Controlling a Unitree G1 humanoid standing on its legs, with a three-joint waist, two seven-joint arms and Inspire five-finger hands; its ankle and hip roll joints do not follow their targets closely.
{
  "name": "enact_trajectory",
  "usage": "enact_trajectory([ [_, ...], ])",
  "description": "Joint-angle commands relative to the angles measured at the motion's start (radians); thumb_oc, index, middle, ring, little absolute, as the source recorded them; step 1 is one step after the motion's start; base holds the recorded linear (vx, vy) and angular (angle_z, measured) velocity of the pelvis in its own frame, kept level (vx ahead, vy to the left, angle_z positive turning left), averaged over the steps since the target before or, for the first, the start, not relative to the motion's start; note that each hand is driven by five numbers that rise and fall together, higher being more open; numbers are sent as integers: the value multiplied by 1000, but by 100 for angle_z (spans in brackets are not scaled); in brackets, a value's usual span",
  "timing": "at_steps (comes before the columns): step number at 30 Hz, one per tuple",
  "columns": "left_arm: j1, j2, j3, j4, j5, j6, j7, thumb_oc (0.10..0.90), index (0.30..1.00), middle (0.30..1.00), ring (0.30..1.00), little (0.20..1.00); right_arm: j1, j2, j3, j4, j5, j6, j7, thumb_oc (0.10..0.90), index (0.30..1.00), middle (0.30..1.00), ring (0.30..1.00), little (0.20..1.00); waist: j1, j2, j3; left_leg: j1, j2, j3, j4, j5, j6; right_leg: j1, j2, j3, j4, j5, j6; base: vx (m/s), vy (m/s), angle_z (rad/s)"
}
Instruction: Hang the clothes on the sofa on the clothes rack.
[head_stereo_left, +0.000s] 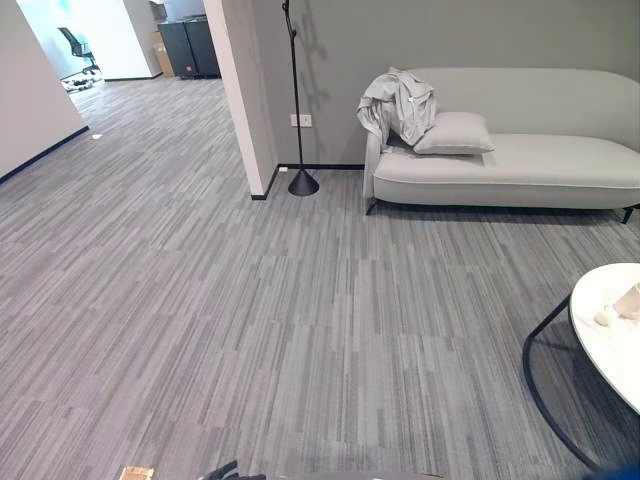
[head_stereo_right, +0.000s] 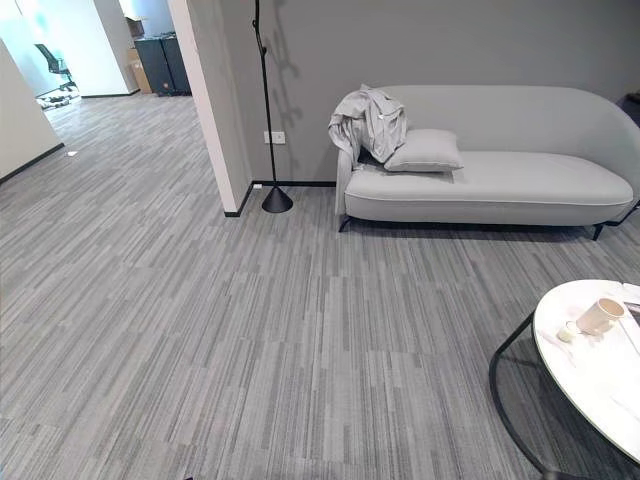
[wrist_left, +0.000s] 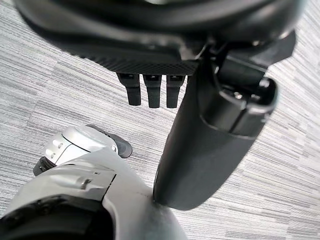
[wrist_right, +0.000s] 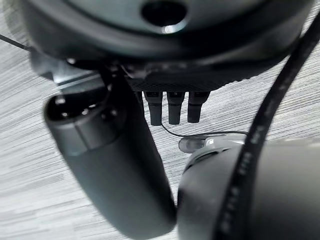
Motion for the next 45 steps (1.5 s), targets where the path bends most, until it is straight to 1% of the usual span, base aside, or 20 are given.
enact_trajectory([
  [1, -51, -15, -16, 34, 67, -30, -14, 800, 900, 900, 900, 900, -26, 48, 21, 31, -71, 5, 13, 800, 900, 900, 900, 900, -1, -47, 26, -33, -44, -37, -72, 53, 10, 135, -59, 35, -79, -50, 76, 41, 20, 2],
  [8, -55, -18, -47, 38, 105, -28, -22, 800, 900, 900, 900, 900, -29, 49, 37, 24, -95, 3, 12, 800, 900, 900, 900, 900, -11, -50, 19, -21, -46, -33, -72, 40, 16, 143, -63, 43, -79, -53, 76, 42, 17, 0],
  [11, -60, -18, -71, 47, 147, -21, -21, 800, 900, 900, 900, 900, -38, 48, 55, 15, -127, 5, 11, 800, 900, 900, 900, 900, -16, -53, 13, -8, -44, -29, -72, 29, 20, 151, -65, 52, -79, -55, 77, 54, 12, -5],
  [12, -66, -19, -101, 40, 194, -24, -14, 800, 900, 900, 900, 900, -46, 47, 67, 10, -147, 5, 7, 800, 900, 900, 900, 900, -22, -52, 10, -2, -44, -28, -72, 23, 23, 155, -66, 57, -79, -56, 77, 32, 11, -12],
  [13, -66, -19, -101, 40, 194, -24, -13, 800, 900, 900, 900, 900, -46, 47, 67, 10, -147, 5, 7, 800, 900, 900, 900, 900, -21, -52, 11, -1, -44, -28, -72, 23, 23, 156, -66, 57, -79, -56, 77, 53, 19, -16],
  [15, -72, -21, -135, 31, 233, -24, -14, 800, 900, 900, 900, 900, -57, 46, 79, 9, -170, 6, 2, 800, 900, 900, 900, 900, -24, -51, 11, 3, -45, -27, -72, 20, 26, 159, -67, 61, -79, -56, 77, 33, 17, -10],
  [16, -78, -25, -167, 27, 275, -19, -18, 800, 900, 900, 900, 900, -67, 42, 103, 7, -218, 7, -2, 800, 900, 900, 900, 900, -26, -48, 8, 8, -46, -27, -72, 15, 28, 162, -69, 61, -79, -57, 76, 26, 17, -7],
  [17, -78, -25, -166, 27, 275, -19, -18, 800, 900, 900, 900, 900, -67, 42, 103, 7, -218, 7, -2, 800, 900, 900, 900, 900, -26, -48, 8, 8, -46, -27, -72, 15, 28, 162, -69, 61, -79, -58, 77, 42, 28, -8],
  [19, -90, -26, -197, 15, 318, -13, -19, 800, 900, 900, 900, 900, -80, 45, 182, -11, -369, 9, -22, 800, 900, 900, 900, 900, -20, -47, 8, 12, -50, -31, -72, 14, 32, 166, -72, 59, -76, -59, 77, 0, 0, 0],
  [20, -90, -26, -197, 15, 319, -12, -19, 800, 900, 900, 900, 900, -80, 45, 182, -11, -369, 9, -22, 800, 900, 900, 900, 900, -20, -47, 9, 13, -50, -31, -72, 13, 32, 167, -72, 59, -76, -59, 77, 0, 0, 0],
  [21, -102, -24, -211, 6, 345, -8, -12, 800, 900, 900, 900, 900, -84, 48, 247, -37, -475, 16, -25, 800, 900, 900, 900, 900, -16, -48, 10, 15, -53, -34, -72, 13, 33, 169, -74, 55, -75, -61, 78, 0, 0, 0],
  [22, -102, -24, -210, 6, 345, -8, -12, 800, 900, 900, 900, 900, -84, 48, 247, -37, -475, 16, -25, 800, 900, 900, 900, 900, -17, -48, 10, 15, -53, -34, -72, 13, 33, 169, -74, 54, -75, -61, 78, 0, 0, 0],
  [24, -109, -22, -213, 7, 373, -2, -11, 800, 900, 900, 900, 900, -85, 46, 307, -66, -569, 18, -19, 800, 900, 900, 900, 900, -14, -52, 10, 16, -56, -35, -71, 10, 35, 171, -76, 52, -73, -63, 78, 10, 9, 3],
  [26, -107, -20, -202, 14, 375, -1, -13, 800, 900, 900, 900, 900, -84, 40, 339, -82, -625, 21, -11, 800, 900, 900, 900, 900, -14, -55, 12, 18, -57, -34, -71, 7, 37, 173, -79, 54, -72, -64, 79, 24, 29, 6],
  [31, -96, -27, -191, 32, 402, 15, 8, 800, 900, 900, 900, 900, -88, 30, 359, -107, -682, 18, -35, 800, 900, 900, 900, 900, -18, -57, 18, 14, -58, -28, -72, 2, 42, 161, -81, 66, -72, -57, 82, 4, 33, -2],
  [36, -105, -25, -199, 22, 403, 13, 11, 800, 900, 900, 900, 900, -102, 14, 364, -111, -704, 18, -41, 800, 900, 900, 900, 900, -16, -56, 26, 1, -62, -25, -67, 1, 47, 146, -85, 76, -70, -50, 88, -19, 34, -7],
  [39, -110, -25, -217, 13, 425, 10, 21, 800, 900, 900, 900, 900, -104, 7, 368, -103, -731, 23, -51, 800, 900, 900, 900, 900, -12, -55, 31, -2, -69, -27, -66, -2, 53, 142, -92, 74, -63, -48, 92, 5, 62, -6],
  [41, -113, -25, -230, 10, 443, 9, 17, 800, 900, 900, 900, 900, -89, 5, 349, -64, -741, 37, -46, 800, 900, 900, 900, 900, -8, -52, 31, 0, -82, -33, -62, -9, 60, 146, -103, 67, -54, -51, 102, 39, 127, 1],
  [43, -118, -24, -232, 11, 443, 10, 14, 800, 900, 900, 900, 900, -78, 4, 326, -43, -726, 40, -47, 800, 900, 900, 900, 900, -9, -50, 33, 0, -90, -36, -57, -12, 67, 139, -112, 64, -22, -60, 106, 20, 103, 7],
  [45, -131, -21, -235, 7, 439, 11, 10, 800, 900, 900, 900, 900, -75, -1, 298, -25, -708, 44, -49, 800, 900, 900, 900, 900, -16, -41, 50, -9, -99, -41, -46, -12, 80, 92, -116, 65, 87, -88, 107, -39, 115, 8],
])
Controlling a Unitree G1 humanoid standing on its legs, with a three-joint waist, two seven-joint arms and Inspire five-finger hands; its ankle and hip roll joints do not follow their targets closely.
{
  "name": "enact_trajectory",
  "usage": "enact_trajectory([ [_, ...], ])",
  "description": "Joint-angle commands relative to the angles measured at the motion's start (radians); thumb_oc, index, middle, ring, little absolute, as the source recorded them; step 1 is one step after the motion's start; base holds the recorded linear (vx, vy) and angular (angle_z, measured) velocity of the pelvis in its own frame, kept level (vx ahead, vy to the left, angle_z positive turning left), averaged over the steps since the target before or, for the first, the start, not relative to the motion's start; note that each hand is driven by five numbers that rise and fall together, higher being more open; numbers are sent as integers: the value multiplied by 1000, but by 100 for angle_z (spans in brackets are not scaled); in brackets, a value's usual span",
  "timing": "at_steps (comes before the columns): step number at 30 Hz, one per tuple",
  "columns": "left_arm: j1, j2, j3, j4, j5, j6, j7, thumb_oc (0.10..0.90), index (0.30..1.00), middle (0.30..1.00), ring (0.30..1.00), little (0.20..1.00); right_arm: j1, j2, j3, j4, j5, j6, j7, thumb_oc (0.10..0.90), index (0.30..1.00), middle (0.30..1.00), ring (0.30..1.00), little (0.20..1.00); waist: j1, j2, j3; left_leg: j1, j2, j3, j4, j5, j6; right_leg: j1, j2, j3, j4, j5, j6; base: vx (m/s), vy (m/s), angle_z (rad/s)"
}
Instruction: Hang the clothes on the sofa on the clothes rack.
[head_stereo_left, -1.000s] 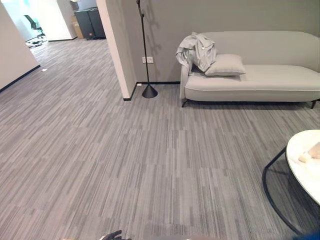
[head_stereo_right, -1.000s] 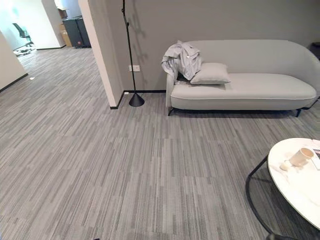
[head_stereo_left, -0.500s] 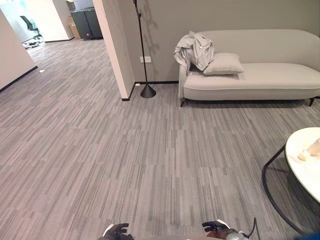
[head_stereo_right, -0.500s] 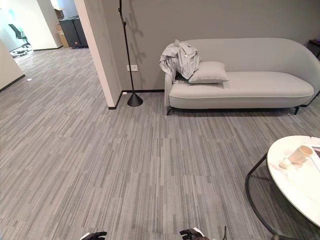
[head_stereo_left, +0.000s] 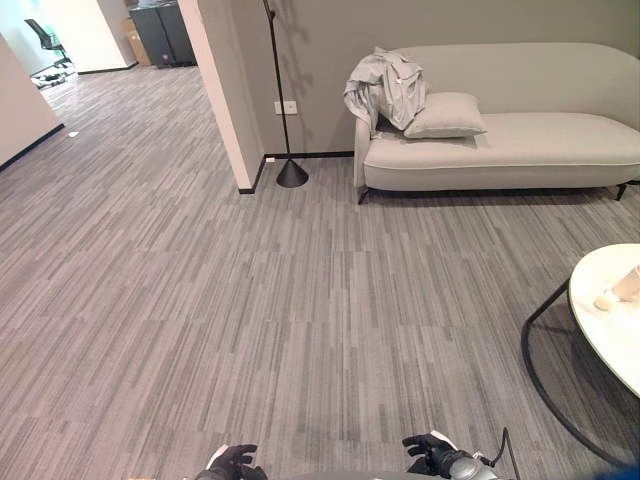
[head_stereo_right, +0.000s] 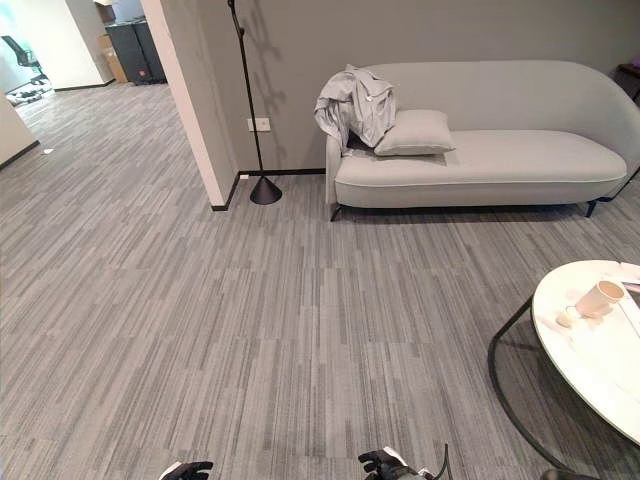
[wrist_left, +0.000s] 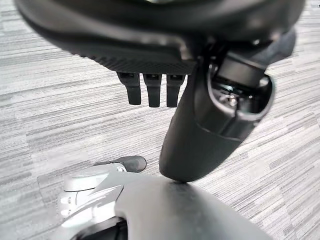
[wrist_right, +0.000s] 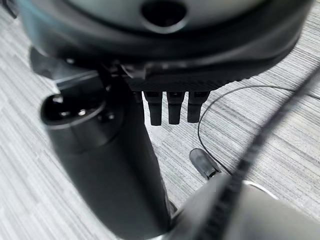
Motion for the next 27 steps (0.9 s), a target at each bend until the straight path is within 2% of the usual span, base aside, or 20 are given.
enact_trajectory([
  [1, -65, -43, -18, 62, 58, -10, -25, 800, 900, 900, 900, 900, 36, 8, 47, 104, -15, 44, -1, 800, 900, 900, 900, 900, 3, -52, 33, -54, -84, -65, 11, -9, 72, 8, -100, 41, 237, -126, 99, -25, 230, 10],
  [2, -69, -43, -16, 65, 51, -10, -28, 800, 900, 900, 900, 900, 48, 6, 30, 114, 7, 43, 9, 800, 900, 900, 900, 900, -14, -34, 56, -37, -93, -74, 13, -11, 88, -62, -107, 52, 421, -90, 109, -8, 189, 14],
  [3, -70, -43, -16, 65, 51, -10, -28, 800, 900, 900, 900, 900, 47, 6, 31, 114, 7, 43, 9, 800, 900, 900, 900, 900, -12, -36, 55, -39, -95, -72, 14, -10, 88, -69, -109, 55, 431, -95, 110, -10, 234, 8],
  [4, -69, -45, -9, 72, 37, -6, -35, 800, 900, 900, 900, 900, 52, -1, 25, 110, 13, 44, 15, 800, 900, 900, 900, 900, -31, -27, 82, -17, -109, -77, 12, -11, 102, -133, -124, 73, 554, -3, 121, -14, 169, 6],
  [5, -68, -46, -5, 77, 30, -4, -37, 800, 900, 900, 900, 900, 53, -5, 22, 104, 20, 43, 17, 800, 900, 900, 900, 900, -44, -16, 104, 2, -106, -75, 8, -10, 110, -179, -128, 88, 656, 45, 121, 5, 265, 4],
  [6, -62, -48, -7, 89, 28, 6, -49, 800, 900, 900, 900, 900, 56, -12, 14, 89, 32, 37, 14, 800, 900, 900, 900, 900, -57, 15, 141, 38, -85, -64, -2, -19, 118, -272, -135, 57, 812, 68, 122, 10, 165, 4],
  [8, -59, -51, -9, 99, 40, 8, -52, 800, 900, 900, 900, 900, 64, -10, 13, 88, 37, 32, 14, 800, 900, 900, 900, 900, -64, 15, 148, 62, -80, -60, -9, -30, 114, -315, -133, 26, 845, 35, 109, 119, 39, -12],
  [10, -54, -45, -5, 110, 53, 7, -45, 800, 900, 900, 900, 900, 72, -5, 14, 86, 51, 27, 18, 800, 900, 900, 900, 900, -74, -2, 152, 85, -79, -75, -13, -49, 108, -347, -103, 1, 754, 12, 103, 265, -118, -1],
  [11, -56, -33, -3, 111, 58, 3, -39, 800, 900, 900, 900, 900, 69, -7, 8, 80, 67, 24, 22, 800, 900, 900, 900, 900, -86, -23, 153, 104, -83, -102, -18, -79, 95, -361, -81, -13, 571, 4, 100, 262, -156, 17],
  [12, -56, -33, -3, 111, 58, 3, -39, 800, 900, 900, 900, 900, 69, -7, 8, 80, 67, 24, 22, 800, 900, 900, 900, 900, -88, -20, 154, 107, -78, -104, -18, -81, 94, -355, -78, -17, 565, 4, 99, 429, -263, 16],
  [13, -59, -25, 4, 113, 62, 0, -33, 800, 900, 900, 900, 900, 67, -12, 6, 75, 57, 24, 19, 800, 900, 900, 900, 900, -110, -38, 157, 136, -76, -120, -19, -122, 72, -379, -114, -30, 294, 61, 121, 265, -153, 8],
  [14, -59, -26, 5, 113, 62, 0, -33, 800, 900, 900, 900, 900, 67, -12, 6, 75, 56, 24, 19, 800, 900, 900, 900, 900, -111, -32, 158, 139, -67, -121, -19, -126, 71, -367, -106, -36, 277, 68, 120, 455, -262, 15],
  [15, -61, -23, 8, 114, 79, -4, -24, 800, 900, 900, 900, 900, 62, -15, 10, 71, 43, 27, 19, 800, 900, 900, 900, 900, -125, -29, 164, 161, -40, -125, -19, -154, 56, -387, -135, -46, 95, 138, 150, 212, -113, 18],
  [19, -64, -21, 8, 118, 91, -11, -28, 800, 900, 900, 900, 900, 64, -19, -1, 59, 41, 31, 24, 800, 900, 900, 900, 900, -139, -18, 165, 208, 14, -111, -19, -191, 26, -435, -180, -49, 14, 176, 182, 442, -179, 13],
  [20, -60, -17, 4, 126, 96, -16, -31, 800, 900, 900, 900, 900, 74, -20, -6, 50, 44, 29, 27, 800, 900, 900, 900, 900, -151, -26, 158, 244, 41, -107, -19, -214, 5, -443, -212, -49, 29, 202, 190, 346, -130, 12],
  [23, -60, -12, -4, 131, 107, -19, -28, 800, 900, 900, 900, 900, 85, -21, -1, 40, 39, 28, 29, 800, 900, 900, 900, 900, -149, -42, 144, 254, 66, -119, -19, -211, -18, -402, -222, -91, 14, 238, 196, 517, -262, 27],
  [24, -55, -7, 1, 127, 113, -23, -29, 800, 900, 900, 900, 900, 86, -30, 18, 38, 11, 28, 27, 800, 900, 900, 900, 900, -144, -43, 125, 243, 121, -106, -8, -176, -46, -379, -205, -125, 18, 246, 188, 626, -376, 38],
  [25, -50, -7, 3, 128, 113, -23, -17, 800, 900, 900, 900, 900, 93, -31, 35, 43, -10, 26, 27, 800, 900, 900, 900, 900, -141, -22, 109, 250, 173, -108, 13, -122, -67, -374, -172, -125, 25, 243, 175, 483, -299, 26],
  [26, -50, -7, 3, 128, 113, -23, -17, 800, 900, 900, 900, 900, 93, -31, 35, 43, -10, 26, 27, 800, 900, 900, 900, 900, -144, -25, 107, 247, 170, -112, 10, -118, -67, -375, -177, -127, 24, 244, 175, 368, -182, 6],
  [27, -53, -1, 3, 114, 113, -23, -16, 800, 900, 900, 900, 900, 92, -43, 29, 45, -12, 25, 26, 800, 900, 900, 900, 900, -142, -18, 99, 232, 193, -122, 35, -65, -81, -365, -165, -128, 27, 239, 167, 317, -143, -9],
])
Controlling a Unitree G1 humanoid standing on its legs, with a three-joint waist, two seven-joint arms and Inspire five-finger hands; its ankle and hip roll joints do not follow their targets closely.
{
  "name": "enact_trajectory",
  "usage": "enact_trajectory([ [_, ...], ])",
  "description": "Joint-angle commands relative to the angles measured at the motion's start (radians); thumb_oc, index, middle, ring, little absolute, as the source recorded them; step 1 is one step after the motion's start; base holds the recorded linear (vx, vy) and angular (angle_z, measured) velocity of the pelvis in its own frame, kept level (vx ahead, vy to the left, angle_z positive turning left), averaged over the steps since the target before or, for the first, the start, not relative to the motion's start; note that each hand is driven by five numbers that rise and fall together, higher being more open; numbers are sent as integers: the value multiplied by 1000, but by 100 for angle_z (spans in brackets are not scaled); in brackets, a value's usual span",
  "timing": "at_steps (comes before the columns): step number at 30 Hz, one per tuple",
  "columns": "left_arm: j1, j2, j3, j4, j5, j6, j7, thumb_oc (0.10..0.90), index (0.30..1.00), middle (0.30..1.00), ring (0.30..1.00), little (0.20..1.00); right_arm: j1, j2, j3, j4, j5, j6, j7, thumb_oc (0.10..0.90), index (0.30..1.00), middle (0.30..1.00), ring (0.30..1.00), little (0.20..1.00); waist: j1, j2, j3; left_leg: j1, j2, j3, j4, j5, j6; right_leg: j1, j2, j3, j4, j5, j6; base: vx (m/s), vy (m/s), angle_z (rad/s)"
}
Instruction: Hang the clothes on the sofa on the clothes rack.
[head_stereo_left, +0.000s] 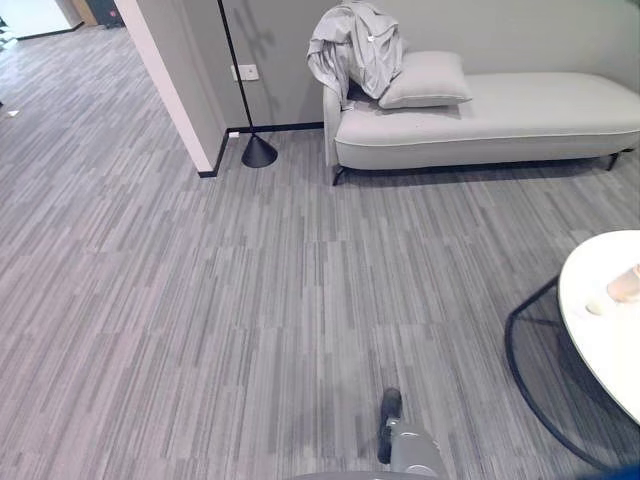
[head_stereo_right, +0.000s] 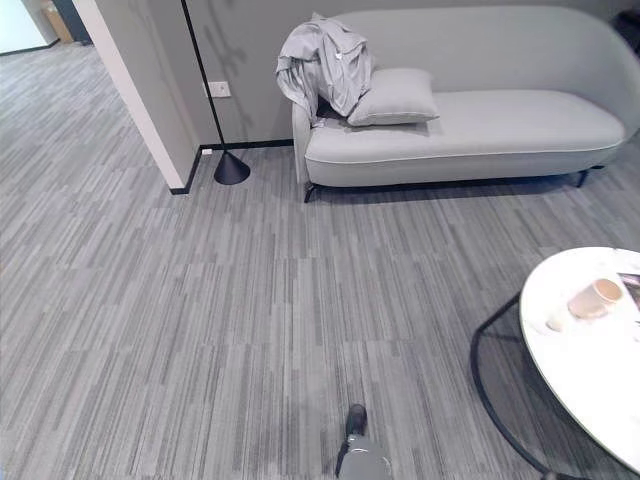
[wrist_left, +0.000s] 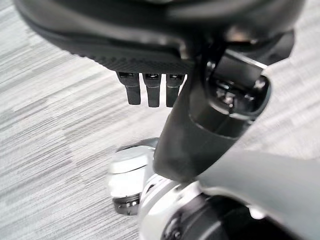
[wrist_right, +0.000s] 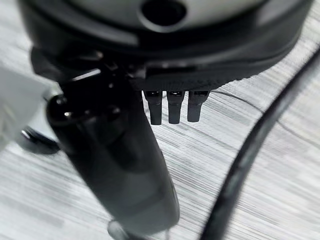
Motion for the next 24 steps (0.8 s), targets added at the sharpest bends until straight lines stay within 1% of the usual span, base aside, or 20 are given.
enact_trajectory([
  [1, -53, 4, 5, -49, 0, -46, -1, 800, 900, 900, 900, 900, -29, -6, 19, -29, -43, -19, -19, 800, 900, 900, 900, 900, 24, -38, 2, 30, 7, -32, -65, 158, 7, 8, -59, 70, -249, 183, 127, 625, -267, -11],
  [2, -60, 15, 10, -78, -4, -50, 6, 800, 900, 900, 900, 900, -40, -21, 25, -29, -44, -28, -32, 800, 900, 900, 900, 900, 38, -39, -6, -9, 22, -40, 19, 253, -22, 41, -39, 57, -264, 153, 112, 472, -201, -3],
  [3, -60, 16, 10, -79, -4, -49, 6, 800, 900, 900, 900, 900, -40, -20, 25, -29, -44, -28, -32, 800, 900, 900, 900, 900, 37, -39, -7, -11, 22, -41, 21, 251, -22, 41, -39, 56, -263, 152, 112, 465, -188, -10],
  [4, -63, 22, 17, -94, -19, -51, 11, 800, 900, 900, 900, 900, -55, -29, 26, -32, -32, -35, -43, 800, 900, 900, 900, 900, 52, -39, -9, -41, 32, -25, 109, 309, -40, 77, -14, 49, -270, 117, 93, 425, -201, -13],
  [5, -74, 38, 28, -122, -48, -56, 18, 800, 900, 900, 900, 900, -91, -53, 10, -38, 4, -44, -64, 800, 900, 900, 900, 900, 77, -61, 13, -135, 28, 18, 259, 398, -29, 138, -5, 50, -270, 69, 60, 414, -200, -6],
  [6, -75, 39, 28, -122, -48, -56, 18, 800, 900, 900, 900, 900, -92, -52, 9, -38, 4, -44, -64, 800, 900, 900, 900, 900, 73, -67, 12, -141, 21, 14, 258, 403, -28, 135, -13, 48, -270, 70, 61, 396, -252, -3],
  [7, -78, 44, 16, -122, -63, -57, 22, 800, 900, 900, 900, 900, -170, -27, 36, -47, 27, -32, -85, 800, 900, 900, 900, 900, 109, -85, 33, -190, 29, 55, 322, 389, 4, 174, -16, 42, -270, 55, 47, 235, -187, 0],
  [9, -91, 42, 24, -130, -89, -60, 50, 800, 900, 900, 900, 900, -228, -5, 67, -108, 27, -40, -118, 800, 900, 900, 900, 900, 148, -125, 70, -285, -5, 130, 364, 284, 44, 228, -29, 60, -270, 19, 41, 400, -186, 0],
  [10, -85, 35, 37, -134, -106, -62, 54, 800, 900, 900, 900, 900, -234, -1, 78, -128, 16, -37, -124, 800, 900, 900, 900, 900, 166, -126, 76, -320, -28, 156, 360, 231, 48, 253, -27, 65, -270, -1, 43, 429, -56, 7],
  [11, -74, 30, 52, -137, -132, -66, 63, 800, 900, 900, 900, 900, -234, 0, 91, -149, 12, -42, -130, 800, 900, 900, 900, 900, 180, -130, 74, -373, -74, 183, 319, 180, 57, 268, -33, 65, -270, -22, 48, 534, 28, -12],
  [12, -57, 29, 83, -134, -163, -75, 84, 800, 900, 900, 900, 900, -239, -2, 91, -165, 20, -50, -132, 800, 900, 900, 900, 900, 206, -120, 64, -420, -124, 227, 197, 129, 69, 307, -26, 64, -270, -63, 53, 396, 47, -19],
  [13, -57, 29, 83, -134, -163, -75, 84, 800, 900, 900, 900, 900, -239, -2, 91, -165, 20, -50, -132, 800, 900, 900, 900, 900, 205, -123, 62, -421, -128, 227, 191, 135, 70, 304, -29, 63, -270, -62, 54, 417, 71, -18],
  [15, -42, 22, 84, -113, -145, -69, 83, 800, 900, 900, 900, 900, -242, 3, 89, -160, 45, -60, -122, 800, 900, 900, 900, 900, 235, -100, 47, -478, -194, 257, 24, 210, 90, 363, 18, 78, -270, -104, 49, 476, 89, 7],
  [16, -31, 17, 80, -83, -132, -64, 70, 800, 900, 900, 900, 900, -237, 15, 88, -143, 56, -63, -113, 800, 900, 900, 900, 900, 276, -77, 33, -544, -255, 218, -118, 308, 86, 414, 71, 116, -270, -144, 35, 494, 80, 28],
  [17, -31, 17, 79, -82, -132, -65, 70, 800, 900, 900, 900, 900, -236, 16, 88, -142, 56, -63, -113, 800, 900, 900, 900, 900, 277, -81, 35, -535, -258, 219, -126, 310, 86, 419, 67, 116, -270, -149, 36, 507, 74, 45],
  [18, -24, 13, 70, -67, -121, -60, 60, 800, 900, 900, 900, 900, -233, 21, 91, -134, 51, -63, -109, 800, 900, 900, 900, 900, 297, -86, 37, -592, -281, 210, -150, 324, 79, 458, 81, 140, -270, -176, 25, 336, 57, -22],
  [20, 6, 5, 69, -42, -95, -45, 38, 800, 900, 900, 900, 900, -211, 46, 90, -114, 43, -56, -101, 800, 900, 900, 900, 900, 334, -87, 34, -635, -289, 202, -132, 366, 77, 548, 89, 184, -262, -226, 14, 626, 203, -106],
  [22, 36, -5, 74, -25, -92, -32, 14, 800, 900, 900, 900, 900, -166, 66, 54, -77, 58, -46, -80, 800, 900, 900, 900, 900, 342, -95, -1, -603, -285, 177, -85, 377, 121, 586, 69, 210, -171, -283, 25, 784, 424, -89],
  [23, 33, -9, 75, -15, -95, -27, 4, 800, 900, 900, 900, 900, -132, 66, 22, -52, 68, -45, -71, 800, 900, 900, 900, 900, 327, -118, -25, -560, -308, 179, -55, 337, 150, 558, 35, 196, -46, -227, 66, 740, 503, -57],
  [24, 27, -5, 68, -18, -79, -23, 2, 800, 900, 900, 900, 900, -123, 65, 15, -39, 67, -43, -70, 800, 900, 900, 900, 900, 314, -122, -33, -519, -318, 178, -63, 321, 165, 525, 16, 194, 64, -175, 83, 411, 314, -58],
])
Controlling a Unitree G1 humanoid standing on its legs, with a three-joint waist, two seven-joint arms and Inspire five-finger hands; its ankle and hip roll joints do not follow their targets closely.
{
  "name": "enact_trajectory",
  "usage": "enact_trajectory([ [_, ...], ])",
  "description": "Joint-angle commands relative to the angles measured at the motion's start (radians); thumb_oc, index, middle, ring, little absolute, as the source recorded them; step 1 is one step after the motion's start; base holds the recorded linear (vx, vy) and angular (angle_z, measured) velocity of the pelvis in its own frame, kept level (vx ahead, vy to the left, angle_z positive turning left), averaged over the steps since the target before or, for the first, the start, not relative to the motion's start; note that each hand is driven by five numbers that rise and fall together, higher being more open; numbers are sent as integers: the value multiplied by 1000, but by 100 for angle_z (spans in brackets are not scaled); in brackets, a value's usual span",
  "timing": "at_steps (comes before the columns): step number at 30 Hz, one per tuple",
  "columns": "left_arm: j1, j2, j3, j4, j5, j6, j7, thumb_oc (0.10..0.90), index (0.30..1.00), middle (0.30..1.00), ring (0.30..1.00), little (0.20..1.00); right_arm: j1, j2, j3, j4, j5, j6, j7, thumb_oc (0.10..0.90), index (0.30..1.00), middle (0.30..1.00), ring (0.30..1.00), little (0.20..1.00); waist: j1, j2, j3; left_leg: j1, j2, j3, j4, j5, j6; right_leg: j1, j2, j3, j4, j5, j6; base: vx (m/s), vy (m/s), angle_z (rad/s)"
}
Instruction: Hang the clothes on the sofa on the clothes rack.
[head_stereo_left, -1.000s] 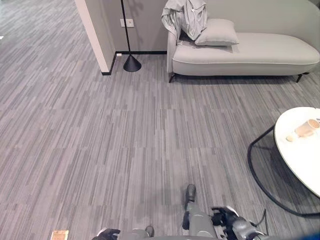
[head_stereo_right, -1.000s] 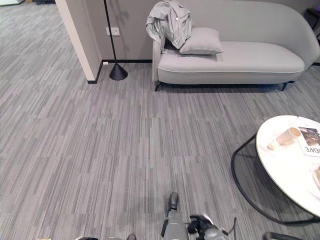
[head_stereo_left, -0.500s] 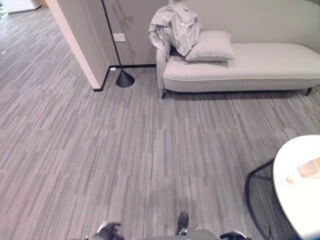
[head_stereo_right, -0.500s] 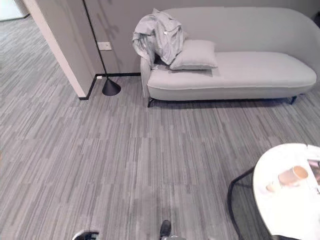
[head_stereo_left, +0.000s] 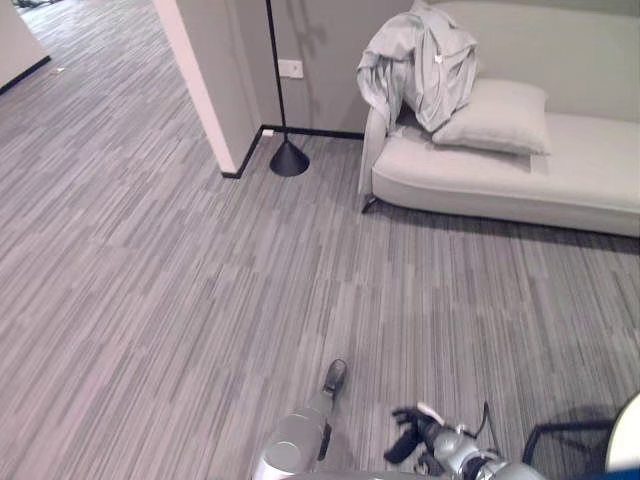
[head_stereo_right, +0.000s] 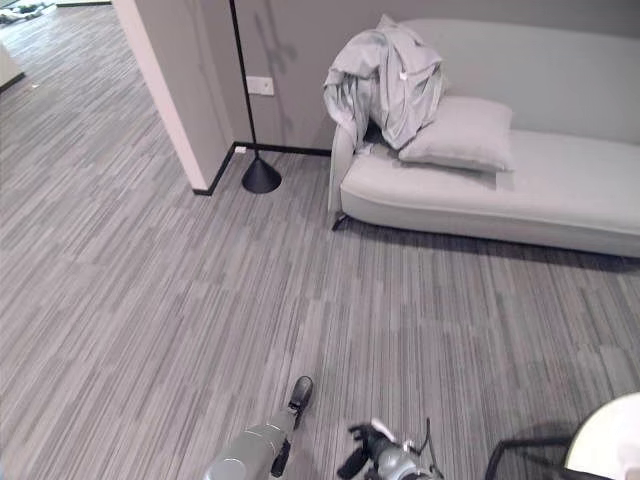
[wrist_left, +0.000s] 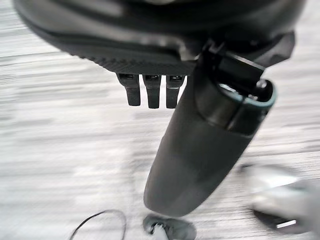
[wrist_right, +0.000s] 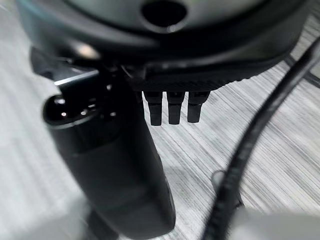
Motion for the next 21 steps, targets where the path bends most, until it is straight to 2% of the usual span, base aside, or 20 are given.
enact_trajectory([
  [1, -92, -1, -44, -53, 38, -28, -24, 800, 900, 900, 900, 900, 0, -68, 3, -43, 56, 5, 4, 800, 900, 900, 900, 900, -10, -2, -62, 89, -15, -58, -96, -53, 38, -125, 33, 18, 202, 202, 130, 440, 380, -35],
  [2, -110, 5, -75, -64, 70, -30, -18, 800, 900, 900, 900, 900, 17, -84, -16, -27, 49, 11, 11, 800, 900, 900, 900, 900, -57, 23, -74, 192, -26, -69, -137, -90, 72, -207, 2, 25, 444, 359, 157, 437, 402, -16],
  [3, -115, 10, -77, -70, 53, -30, -22, 800, 900, 900, 900, 900, 16, -92, -20, -26, 47, 12, 10, 800, 900, 900, 900, 900, -74, 44, -71, 233, -29, -77, -154, -100, 83, -245, -22, 7, 549, 434, 166, 621, 526, -16],
  [4, -122, 20, -64, -80, 32, -30, -24, 800, 900, 900, 900, 900, 15, -104, -39, -33, 47, 10, 0, 800, 900, 900, 900, 900, -88, 71, -76, 275, -20, -88, -169, -115, 90, -279, -38, -20, 625, 438, 161, 437, 353, -4],
  [5, -130, 27, -58, -89, 22, -31, -23, 800, 900, 900, 900, 900, 15, -106, -42, -42, 44, 11, -5, 800, 900, 900, 900, 900, -102, 93, -72, 312, -6, -98, -182, -127, 96, -327, -53, -49, 700, 415, 154, 292, 218, 15],
  [6, -130, 26, -58, -90, 22, -30, -23, 800, 900, 900, 900, 900, 15, -107, -41, -42, 44, 11, -4, 800, 900, 900, 900, 900, -105, 88, -70, 311, -12, -98, -181, -128, 96, -330, -60, -48, 711, 409, 154, 258, 149, 52],
  [7, -147, 39, -45, -99, 11, -33, -11, 800, 900, 900, 900, 900, 9, -108, -40, -58, 37, 8, -17, 800, 900, 900, 900, 900, -124, 96, -57, 347, -4, -110, -184, -145, 94, -384, -58, -68, 743, 355, 135, 219, 57, 45],
  [8, -163, 46, -46, -104, 11, -35, -8, 800, 900, 900, 900, 900, 8, -107, -34, -71, 30, 7, -20, 800, 900, 900, 900, 900, -141, 95, -47, 371, -3, -124, -184, -156, 91, -417, -46, -78, 712, 319, 123, 473, 21, 52],
  [9, -197, 49, -52, -117, 9, -43, 8, 800, 900, 900, 900, 900, -3, -103, -13, -115, 6, 5, -33, 800, 900, 900, 900, 900, -166, 85, -32, 418, 6, -144, -184, -188, 76, -450, -32, -118, 568, 277, 110, 326, -38, 63],
  [10, -197, 49, -52, -117, 10, -43, 8, 800, 900, 900, 900, 900, -3, -104, -13, -116, 6, 5, -33, 800, 900, 900, 900, 900, -169, 90, -33, 417, 11, -148, -184, -186, 75, -445, -27, -124, 557, 284, 108, 576, -218, 70],
  [11, -225, 71, -53, -182, -6, -66, 45, 800, 900, 900, 900, 900, -38, -113, 40, -192, -82, 16, -51, 800, 900, 900, 900, 900, -179, 62, -26, 460, 28, -156, -184, -234, 44, -466, -38, -147, 280, 280, 113, 493, -270, 121],
  [12, -230, 84, -48, -217, -10, -75, 53, 800, 900, 900, 900, 900, -53, -136, 65, -268, -129, 16, -48, 800, 900, 900, 900, 900, -187, 50, -22, 483, 37, -174, -184, -257, 32, -478, -34, -118, 172, 307, 120, 749, -448, 122],
  [13, -243, 107, -34, -257, -17, -91, 59, 800, 900, 900, 900, 900, -85, -209, 73, -430, -180, 18, -37, 800, 900, 900, 900, 900, -200, 33, -7, 518, 64, -206, -184, -297, 11, -505, -42, -15, 27, 384, 153, 413, -266, 98],
  [14, -244, 107, -34, -257, -17, -91, 59, 800, 900, 900, 900, 900, -85, -210, 73, -432, -180, 20, -35, 800, 900, 900, 900, 900, -200, 31, -8, 515, 61, -206, -184, -294, 12, -506, -44, -14, 21, 390, 154, 385, -269, 62],
  [15, -243, 110, -25, -255, -21, -92, 57, 800, 900, 900, 900, 900, -100, -255, 60, -525, -191, 25, -30, 800, 900, 900, 900, 900, -207, 26, -4, 529, 79, -217, -184, -309, 3, -529, -66, 28, -11, 426, 169, 294, -223, 39],
  [17, -229, 121, 17, -222, -27, -85, 50, 800, 900, 900, 900, 900, -82, -372, -17, -750, -237, 48, -22, 800, 900, 900, 900, 900, -223, 18, 0, 572, 132, -244, -184, -350, -22, -568, -143, 106, -41, 500, 194, 471, -363, 49],
  [19, -190, 133, 64, -182, -13, -76, 39, 800, 900, 900, 900, 900, 1, -499, -178, -988, -325, 70, -34, 800, 900, 900, 900, 900, -249, 5, -6, 615, 181, -269, -184, -387, -49, -576, -202, 168, -37, 565, 212, 582, -455, 85],
  [20, -141, 136, 98, -145, 25, -71, 18, 800, 900, 900, 900, 900, 57, -603, -355, -1119, -416, 79, -84, 800, 900, 900, 900, 900, -267, -24, -27, 623, 209, -286, -184, -405, -82, -553, -233, 184, -41, 589, 232, 515, -396, 78],
  [21, -141, 136, 94, -145, 25, -71, 18, 800, 900, 900, 900, 900, 68, -603, -364, -1128, -418, 82, -79, 800, 900, 900, 900, 900, -265, -17, -30, 628, 217, -286, -184, -412, -80, -542, -227, 176, -46, 582, 233, 512, -427, 32],
])
